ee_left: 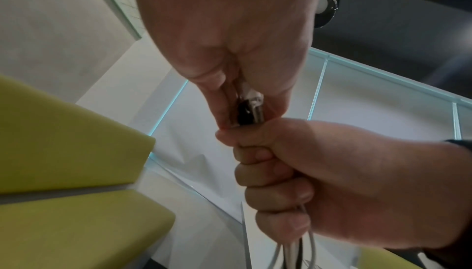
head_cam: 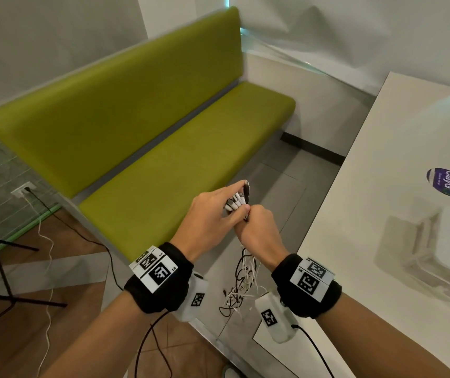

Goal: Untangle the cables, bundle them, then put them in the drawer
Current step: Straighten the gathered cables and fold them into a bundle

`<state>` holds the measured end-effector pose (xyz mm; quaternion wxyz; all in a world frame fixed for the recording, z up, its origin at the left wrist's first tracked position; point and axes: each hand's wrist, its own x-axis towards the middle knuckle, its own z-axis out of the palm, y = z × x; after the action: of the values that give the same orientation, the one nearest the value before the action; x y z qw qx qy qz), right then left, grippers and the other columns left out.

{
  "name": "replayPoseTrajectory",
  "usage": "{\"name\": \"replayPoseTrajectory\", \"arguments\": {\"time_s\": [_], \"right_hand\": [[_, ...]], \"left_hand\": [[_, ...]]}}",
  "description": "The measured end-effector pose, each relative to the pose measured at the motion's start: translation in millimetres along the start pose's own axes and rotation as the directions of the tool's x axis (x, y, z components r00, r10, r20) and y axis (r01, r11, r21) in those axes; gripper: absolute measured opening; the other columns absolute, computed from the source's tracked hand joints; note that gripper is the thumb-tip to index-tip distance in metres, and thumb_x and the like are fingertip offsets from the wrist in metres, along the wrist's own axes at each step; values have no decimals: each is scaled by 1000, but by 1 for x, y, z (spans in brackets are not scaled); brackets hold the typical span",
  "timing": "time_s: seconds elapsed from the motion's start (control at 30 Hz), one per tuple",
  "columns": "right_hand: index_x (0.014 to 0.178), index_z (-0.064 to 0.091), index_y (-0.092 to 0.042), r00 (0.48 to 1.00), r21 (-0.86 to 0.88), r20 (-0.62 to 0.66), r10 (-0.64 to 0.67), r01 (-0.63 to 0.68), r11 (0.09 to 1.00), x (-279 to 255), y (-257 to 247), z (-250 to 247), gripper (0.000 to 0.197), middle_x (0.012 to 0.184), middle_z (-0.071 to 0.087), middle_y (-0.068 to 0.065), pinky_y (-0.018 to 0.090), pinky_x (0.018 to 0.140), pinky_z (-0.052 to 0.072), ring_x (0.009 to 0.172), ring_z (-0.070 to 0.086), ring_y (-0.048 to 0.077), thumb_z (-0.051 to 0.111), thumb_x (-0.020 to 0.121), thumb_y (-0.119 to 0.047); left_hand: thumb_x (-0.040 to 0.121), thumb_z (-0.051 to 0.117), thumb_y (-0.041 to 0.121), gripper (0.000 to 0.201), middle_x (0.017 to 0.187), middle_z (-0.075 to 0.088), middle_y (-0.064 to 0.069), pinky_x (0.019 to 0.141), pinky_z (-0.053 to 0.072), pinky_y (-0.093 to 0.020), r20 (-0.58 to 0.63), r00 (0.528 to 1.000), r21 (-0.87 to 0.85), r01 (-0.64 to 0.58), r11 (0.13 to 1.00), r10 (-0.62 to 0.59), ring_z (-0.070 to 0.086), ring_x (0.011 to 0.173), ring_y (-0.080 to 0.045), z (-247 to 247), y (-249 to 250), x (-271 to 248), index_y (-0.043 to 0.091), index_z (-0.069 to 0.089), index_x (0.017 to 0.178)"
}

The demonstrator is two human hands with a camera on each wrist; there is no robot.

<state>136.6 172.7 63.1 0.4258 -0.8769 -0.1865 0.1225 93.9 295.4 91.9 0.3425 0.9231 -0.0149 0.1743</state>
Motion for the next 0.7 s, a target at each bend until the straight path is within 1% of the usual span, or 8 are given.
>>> {"name": "replayPoseTrajectory", "arguments": {"time_s": [0.1, 0.17, 0.23, 0.3, 0.37, 0.47, 0.6, 0.7], "right_hand": [[61, 45, -9, 1000, 26, 10, -29, 28, 999, 1, 2, 1, 29, 55, 51, 4, 27, 45, 29, 47, 42, 20, 46, 90, -13], [57, 38, -15, 996, 34, 9, -93, 92, 995, 1, 0, 1, 31, 50, 44, -3, 30, 46, 28, 45, 36, 16, 43, 88, -12], [57, 33, -17, 990, 25, -2, -143, 143, 989, 0, -2, 3, 29, 47, 39, -6, 32, 46, 27, 45, 34, 16, 40, 85, -14], [59, 40, -12, 992, 61, -19, -121, 122, 991, 0, -3, 3, 24, 49, 42, -5, 30, 46, 28, 45, 36, 15, 41, 83, -16], [63, 47, -6, 998, 81, -19, -56, 57, 995, 1, -1, 2, 26, 53, 50, 1, 29, 46, 30, 46, 41, 17, 44, 85, -20], [66, 51, 0, 999, 16, -11, -42, 42, 999, 2, 0, -3, 27, 58, 56, 11, 32, 47, 32, 51, 46, 28, 50, 87, -16], [64, 48, -8, 992, -30, 13, -123, 124, 992, 2, -3, -7, 24, 56, 54, 9, 35, 46, 31, 50, 46, 29, 42, 81, -23], [66, 48, -16, 987, -36, 29, -156, 157, 987, 4, -5, -7, 16, 56, 55, 1, 33, 47, 36, 49, 47, 19, 40, 77, -25]], "left_hand": [[88, 68, 24, 56, 129, 64, 4, 91, 44, -16, 40, 999, -34, -30, 999, 31, 60, 111, -5, -1, 0, 1, 18, 50, 141], [90, 65, 29, 67, 149, 45, 7, 106, 36, -16, 91, 996, -100, -13, 995, 22, 45, 131, -1, -4, 2, 5, 21, 36, 149], [90, 61, 37, 69, 156, 32, 10, 113, 26, -15, 134, 991, -125, -4, 992, 21, 29, 141, 3, -7, 5, 11, 24, 31, 151], [91, 57, 39, 57, 149, 45, 8, 111, 33, -20, 149, 988, -114, -27, 993, 44, 38, 136, 1, -7, 7, 16, 23, 45, 144], [95, 54, 34, 40, 132, 59, 9, 101, 43, -27, 144, 988, -115, -36, 993, 52, 53, 120, -2, -5, 6, 17, 20, 56, 133], [96, 50, 31, 35, 124, 62, 9, 97, 44, -28, 151, 987, -106, -39, 994, 54, 56, 112, -3, -1, 0, 14, 18, 60, 126], [97, 51, 23, 27, 118, 60, 8, 93, 44, -22, 149, 982, -125, -101, 987, 119, 56, 108, -3, 1, 1, 10, 17, 59, 123], [97, 52, 18, 19, 111, 60, 8, 88, 43, -19, 129, 983, -156, -109, 982, 129, 56, 102, -2, 3, 4, 9, 15, 60, 115]]}}
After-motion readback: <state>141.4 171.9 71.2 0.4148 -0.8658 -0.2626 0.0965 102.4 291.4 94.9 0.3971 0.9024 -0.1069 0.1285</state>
